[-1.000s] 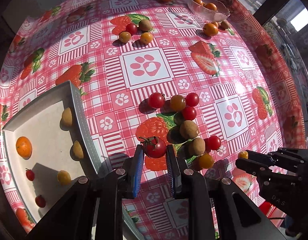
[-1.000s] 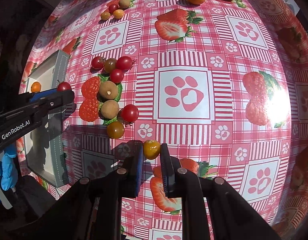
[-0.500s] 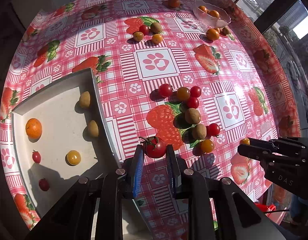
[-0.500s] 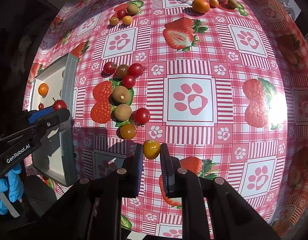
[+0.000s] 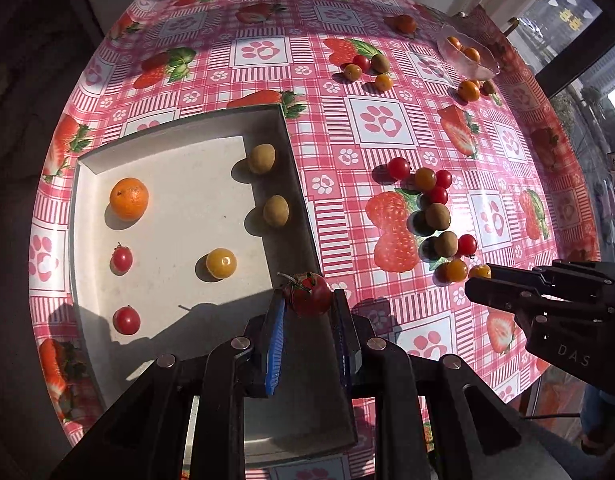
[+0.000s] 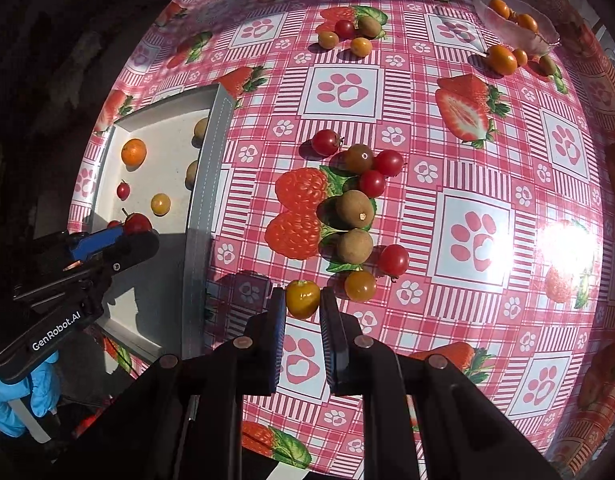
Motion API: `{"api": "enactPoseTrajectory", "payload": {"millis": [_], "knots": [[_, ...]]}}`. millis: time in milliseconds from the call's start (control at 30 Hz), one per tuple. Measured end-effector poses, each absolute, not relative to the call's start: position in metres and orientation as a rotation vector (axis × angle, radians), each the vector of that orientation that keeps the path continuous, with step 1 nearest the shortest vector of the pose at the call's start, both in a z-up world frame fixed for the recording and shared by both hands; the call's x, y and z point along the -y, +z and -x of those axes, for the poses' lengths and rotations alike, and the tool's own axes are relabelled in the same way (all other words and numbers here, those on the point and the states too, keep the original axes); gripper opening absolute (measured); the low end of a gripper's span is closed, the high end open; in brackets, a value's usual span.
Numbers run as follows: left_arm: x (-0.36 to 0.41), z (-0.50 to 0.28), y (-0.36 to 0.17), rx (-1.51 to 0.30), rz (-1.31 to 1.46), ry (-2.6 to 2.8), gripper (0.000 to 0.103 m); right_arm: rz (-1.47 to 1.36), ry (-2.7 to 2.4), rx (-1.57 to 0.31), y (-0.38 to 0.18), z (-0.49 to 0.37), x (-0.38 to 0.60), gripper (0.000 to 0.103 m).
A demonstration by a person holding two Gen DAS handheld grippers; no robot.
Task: Organize fruits
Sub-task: 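Carry both cherry tomatoes over the white tray with both grippers, then open the left gripper to drop the red tomato while the right drops the yellow one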
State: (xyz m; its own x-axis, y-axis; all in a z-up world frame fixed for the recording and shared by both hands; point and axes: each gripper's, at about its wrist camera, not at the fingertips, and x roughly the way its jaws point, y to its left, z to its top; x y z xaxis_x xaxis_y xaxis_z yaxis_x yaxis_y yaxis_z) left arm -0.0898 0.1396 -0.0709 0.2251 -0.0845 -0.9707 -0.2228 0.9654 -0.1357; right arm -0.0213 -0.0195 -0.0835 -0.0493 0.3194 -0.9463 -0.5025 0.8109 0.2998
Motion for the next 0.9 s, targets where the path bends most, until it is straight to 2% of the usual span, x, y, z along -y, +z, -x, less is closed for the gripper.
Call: {"api": "enactPoseTrajectory", "payload": {"millis": [533, 900], "knots": [[-0.209, 0.153, -0.095, -1.382, 0.373, 0.265, 0.024, 0.308, 0.888, -1.469, -0.08, 0.061, -0.089, 0.019], [-0.229, 0.169, -0.126, -1.431, 0.422, 0.333, 0.024, 0.363, 0.9, -1.549, -0.111, 0.068, -0.135, 0.019]]}}
